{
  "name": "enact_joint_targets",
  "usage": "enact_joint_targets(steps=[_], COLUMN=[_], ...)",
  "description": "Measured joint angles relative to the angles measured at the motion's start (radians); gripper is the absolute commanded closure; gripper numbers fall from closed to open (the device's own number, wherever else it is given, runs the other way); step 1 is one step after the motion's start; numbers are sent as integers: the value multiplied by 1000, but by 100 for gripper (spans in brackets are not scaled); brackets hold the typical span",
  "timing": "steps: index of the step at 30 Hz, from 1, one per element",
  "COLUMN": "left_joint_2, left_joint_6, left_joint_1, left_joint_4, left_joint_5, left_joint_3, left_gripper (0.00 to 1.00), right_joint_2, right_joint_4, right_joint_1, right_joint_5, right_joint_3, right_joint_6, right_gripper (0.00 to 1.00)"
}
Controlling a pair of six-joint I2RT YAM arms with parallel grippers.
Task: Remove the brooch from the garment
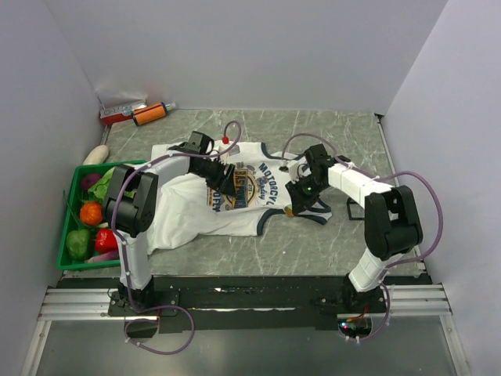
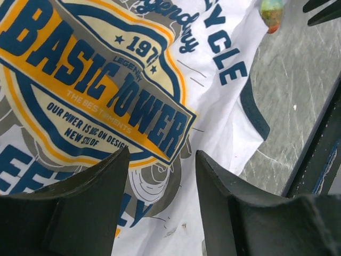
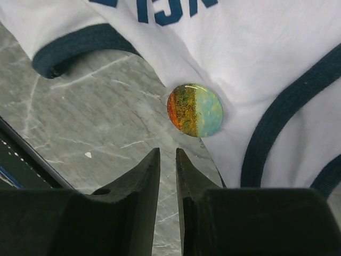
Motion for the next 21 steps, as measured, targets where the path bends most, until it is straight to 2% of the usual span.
enact_joint_targets(steps=[2, 9, 16, 21], left_joint_2=[0, -1, -4, -14], left_joint_6=[2, 24, 50, 66], left_joint_1=[-2, -6, -6, -6], left_joint_4=[-2, -43, -90, -111], left_joint_5=[8, 10, 1, -4], left_joint_3=[0, 0, 1, 1], left_gripper=[42, 42, 42, 41], right_joint_2=[-16, 23, 147, 157], right_joint_4=[-5, -16, -21, -19], right_joint_1=[-9, -30, -32, -32], right_joint_5=[-16, -74, -89, -87], right_joint_3=[10, 82, 114, 115], right_joint_6=[0, 8, 27, 35], right_gripper=[70, 53, 51, 51])
